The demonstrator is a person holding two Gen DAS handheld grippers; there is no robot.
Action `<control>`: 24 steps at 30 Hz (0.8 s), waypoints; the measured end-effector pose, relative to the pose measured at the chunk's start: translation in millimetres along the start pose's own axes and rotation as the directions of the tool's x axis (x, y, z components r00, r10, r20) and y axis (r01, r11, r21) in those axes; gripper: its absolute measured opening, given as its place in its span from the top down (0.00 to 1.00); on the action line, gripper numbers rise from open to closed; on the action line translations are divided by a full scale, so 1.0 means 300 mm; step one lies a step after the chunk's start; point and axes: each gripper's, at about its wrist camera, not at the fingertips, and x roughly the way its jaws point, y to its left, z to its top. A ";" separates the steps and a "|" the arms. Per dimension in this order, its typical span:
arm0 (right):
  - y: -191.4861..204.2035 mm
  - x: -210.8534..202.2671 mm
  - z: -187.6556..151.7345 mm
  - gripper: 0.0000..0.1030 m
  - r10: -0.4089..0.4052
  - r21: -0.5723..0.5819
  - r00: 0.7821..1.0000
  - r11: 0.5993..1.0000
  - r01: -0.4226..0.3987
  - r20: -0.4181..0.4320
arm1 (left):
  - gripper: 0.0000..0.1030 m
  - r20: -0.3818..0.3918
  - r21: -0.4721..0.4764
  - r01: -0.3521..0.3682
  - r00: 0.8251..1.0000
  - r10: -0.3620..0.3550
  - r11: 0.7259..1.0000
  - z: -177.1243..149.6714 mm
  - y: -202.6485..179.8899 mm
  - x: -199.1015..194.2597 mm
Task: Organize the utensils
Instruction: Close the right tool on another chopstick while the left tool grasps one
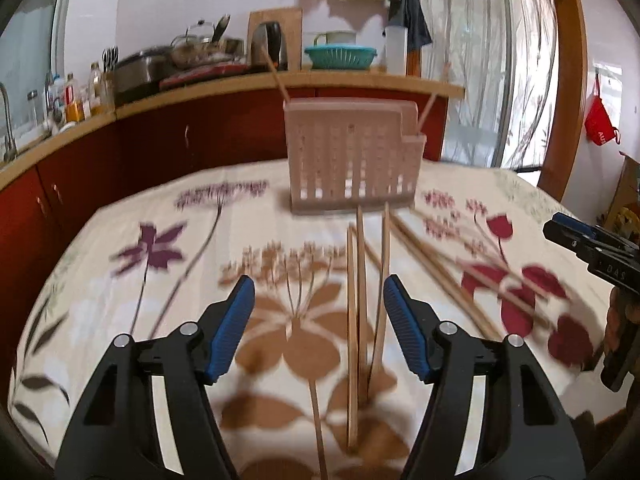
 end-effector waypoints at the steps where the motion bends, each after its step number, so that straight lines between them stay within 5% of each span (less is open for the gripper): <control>1: 0.001 0.001 -0.021 0.54 -0.001 -0.001 1.000 1.000 0.001 -0.008 | 0.41 -0.008 -0.003 0.003 1.000 -0.003 1.000 -0.018 -0.001 -0.002; 13: 0.018 -0.034 -0.104 0.54 0.009 -0.002 1.000 1.000 -0.009 -0.007 | 0.61 -0.125 0.009 0.018 0.992 -0.017 1.000 -0.223 -0.025 0.001; 24: 0.042 -0.032 -0.124 0.54 0.021 -0.012 1.000 1.000 -0.021 -0.015 | 0.84 -0.080 0.000 0.032 0.996 -0.032 0.999 -0.258 -0.032 -0.006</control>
